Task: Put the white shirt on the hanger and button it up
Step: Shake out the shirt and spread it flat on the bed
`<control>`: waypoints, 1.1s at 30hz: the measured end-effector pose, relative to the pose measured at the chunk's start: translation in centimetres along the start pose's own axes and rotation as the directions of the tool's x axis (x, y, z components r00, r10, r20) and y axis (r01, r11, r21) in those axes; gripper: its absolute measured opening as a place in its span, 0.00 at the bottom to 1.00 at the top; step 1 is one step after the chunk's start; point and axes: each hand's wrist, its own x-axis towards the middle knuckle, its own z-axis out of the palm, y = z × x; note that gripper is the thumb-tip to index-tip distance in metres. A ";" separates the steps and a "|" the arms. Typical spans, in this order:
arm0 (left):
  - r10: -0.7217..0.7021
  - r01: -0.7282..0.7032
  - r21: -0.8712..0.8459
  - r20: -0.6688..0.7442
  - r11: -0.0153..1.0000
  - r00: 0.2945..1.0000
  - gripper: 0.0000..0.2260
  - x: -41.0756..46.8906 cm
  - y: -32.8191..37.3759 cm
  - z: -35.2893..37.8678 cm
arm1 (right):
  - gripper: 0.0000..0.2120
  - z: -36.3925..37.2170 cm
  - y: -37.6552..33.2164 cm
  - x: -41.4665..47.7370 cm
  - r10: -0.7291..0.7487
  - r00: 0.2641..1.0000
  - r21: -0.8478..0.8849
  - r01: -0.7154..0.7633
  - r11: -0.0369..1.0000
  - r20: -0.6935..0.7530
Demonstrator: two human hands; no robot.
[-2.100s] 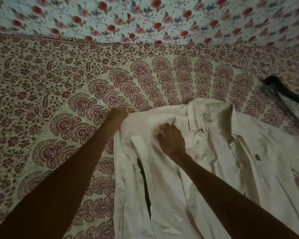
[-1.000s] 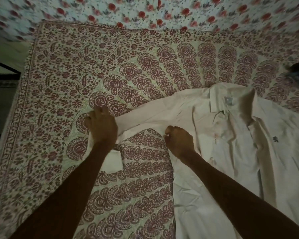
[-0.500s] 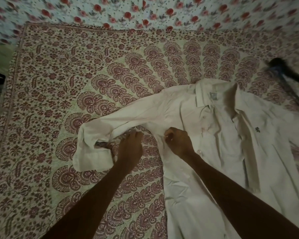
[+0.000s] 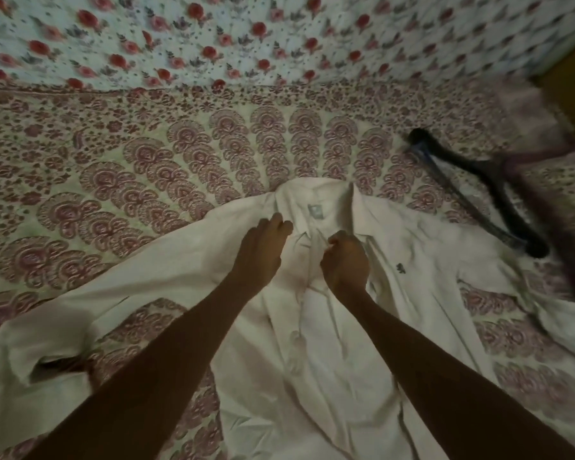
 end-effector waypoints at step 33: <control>-0.423 0.411 0.261 -0.013 0.873 0.906 0.11 17.9 -2.0 -2.1 | 0.13 -4.0 2.9 21.7 -0.157 0.970 -0.019 0.157 0.987 -0.186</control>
